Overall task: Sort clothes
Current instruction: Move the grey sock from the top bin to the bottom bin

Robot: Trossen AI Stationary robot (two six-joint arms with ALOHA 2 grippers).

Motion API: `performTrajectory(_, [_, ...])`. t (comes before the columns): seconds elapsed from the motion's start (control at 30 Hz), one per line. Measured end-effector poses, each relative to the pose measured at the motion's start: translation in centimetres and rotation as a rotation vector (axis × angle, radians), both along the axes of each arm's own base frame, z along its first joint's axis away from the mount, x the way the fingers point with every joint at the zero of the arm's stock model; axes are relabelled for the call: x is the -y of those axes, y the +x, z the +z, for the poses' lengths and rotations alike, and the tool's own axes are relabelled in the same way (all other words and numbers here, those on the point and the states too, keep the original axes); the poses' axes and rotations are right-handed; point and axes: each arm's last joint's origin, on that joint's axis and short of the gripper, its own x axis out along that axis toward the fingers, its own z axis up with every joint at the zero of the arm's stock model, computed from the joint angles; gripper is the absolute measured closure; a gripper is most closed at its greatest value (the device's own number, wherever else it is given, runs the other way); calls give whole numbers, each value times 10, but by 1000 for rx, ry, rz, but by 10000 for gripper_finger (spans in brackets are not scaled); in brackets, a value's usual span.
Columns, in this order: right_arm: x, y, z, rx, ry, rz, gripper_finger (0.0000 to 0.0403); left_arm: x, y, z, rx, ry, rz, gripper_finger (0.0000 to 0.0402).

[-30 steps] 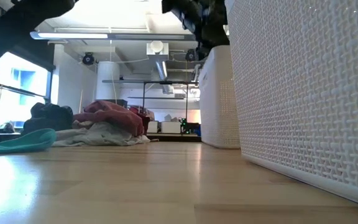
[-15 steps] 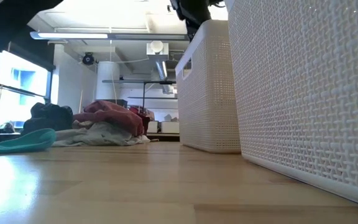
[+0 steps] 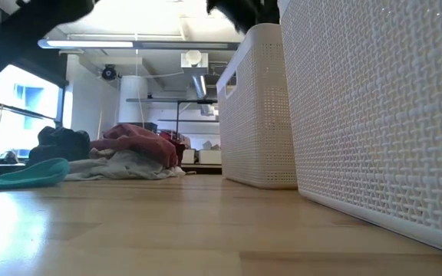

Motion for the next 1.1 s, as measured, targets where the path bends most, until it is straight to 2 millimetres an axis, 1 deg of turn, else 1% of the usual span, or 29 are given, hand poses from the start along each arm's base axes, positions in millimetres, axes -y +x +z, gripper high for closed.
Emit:
performTrajectory(0.07, [4, -6, 6, 33, 8, -8, 238, -5, 7, -20, -55, 28, -32, 313])
performTrajectory(0.13, [7, -9, 11, 61, 6, -19, 238, -8, 12, -36, -96, 68, -76, 290])
performTrajectory(0.27, [10, -13, 19, 88, -9, -23, 238, -10, 16, -58, -188, 128, -81, 235])
performTrajectory(0.37, [10, -12, 20, 92, -14, -15, 238, -13, 18, -77, -273, 176, -92, 207])
performTrajectory(0.53, [10, -12, 21, 101, -31, -21, 238, -22, 26, -118, -353, 145, -108, 200])
performTrajectory(0.6, [10, -12, 21, 103, -31, -23, 238, -24, 28, -133, -399, 176, -96, 202])
performTrajectory(0.67, [10, -12, 21, 103, -32, -23, 238, -25, 30, -143, -433, 219, -92, 208])
performTrajectory(0.73, [10, -12, 21, 103, -32, -23, 238, -23, 31, -146, -442, 233, -108, 222])
performTrajectory(0.8, [10, -12, 21, 103, -32, -23, 238, -20, 32, -146, -441, 245, -113, 249])
performTrajectory(0.9, [10, -11, 21, 102, -34, -23, 238, -18, 32, -138, -416, 260, -107, 312])
performTrajectory(0.97, [10, -11, 21, 101, -37, -22, 238, -18, 32, -126, -382, 274, -103, 364])
performTrajectory(1.0, [10, -11, 21, 101, -37, -22, 238, -18, 31, -120, -371, 277, -101, 382])
performTrajectory(1.03, [10, -11, 21, 101, -37, -22, 238, -18, 29, -111, -352, 280, -91, 390])
performTrajectory(1.1, [10, -12, 21, 99, -37, -20, 238, -21, 24, -92, -317, 291, -73, 387])
